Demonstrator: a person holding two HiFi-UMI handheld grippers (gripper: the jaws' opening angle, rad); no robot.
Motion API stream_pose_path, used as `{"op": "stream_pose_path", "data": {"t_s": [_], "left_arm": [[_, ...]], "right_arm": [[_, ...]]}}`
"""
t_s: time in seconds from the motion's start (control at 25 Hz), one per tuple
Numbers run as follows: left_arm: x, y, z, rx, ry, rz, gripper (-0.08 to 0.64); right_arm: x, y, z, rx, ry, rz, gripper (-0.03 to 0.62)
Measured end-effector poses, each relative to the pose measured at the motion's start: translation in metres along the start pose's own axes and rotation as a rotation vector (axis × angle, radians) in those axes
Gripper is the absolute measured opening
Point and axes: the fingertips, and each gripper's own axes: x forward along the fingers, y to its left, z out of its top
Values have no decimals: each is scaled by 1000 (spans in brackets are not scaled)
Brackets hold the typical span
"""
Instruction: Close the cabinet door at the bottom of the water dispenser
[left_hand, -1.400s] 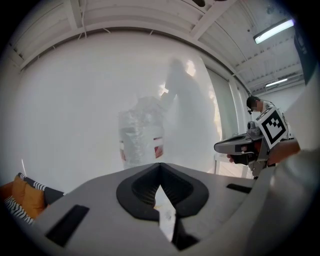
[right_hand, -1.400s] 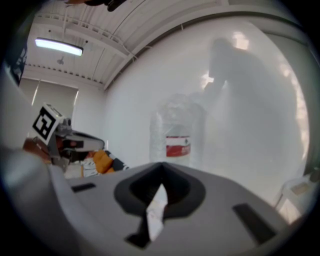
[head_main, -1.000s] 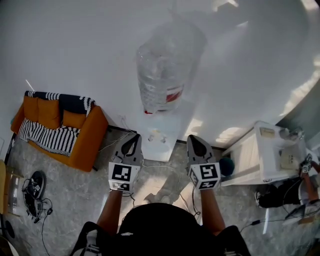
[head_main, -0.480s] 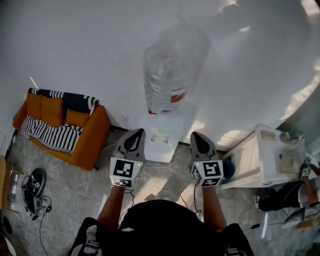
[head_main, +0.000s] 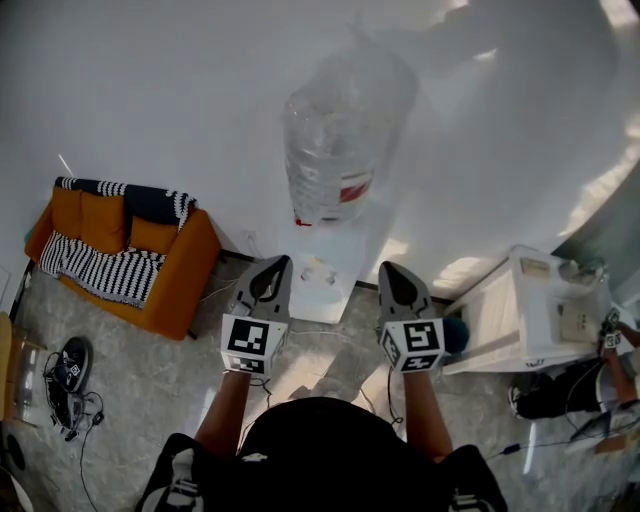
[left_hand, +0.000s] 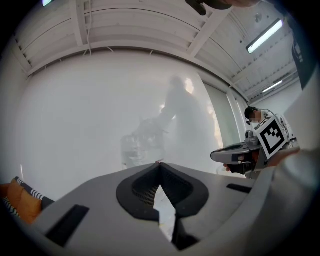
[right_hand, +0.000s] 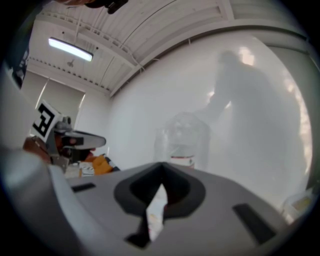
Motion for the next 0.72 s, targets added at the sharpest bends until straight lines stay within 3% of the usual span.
{"op": "stream_pose_path", "data": {"t_s": [0.72], "left_arm": [[3, -8, 0, 1, -1, -1, 11]], "right_arm": [[0, 0, -5, 19, 4, -6, 34]]}}
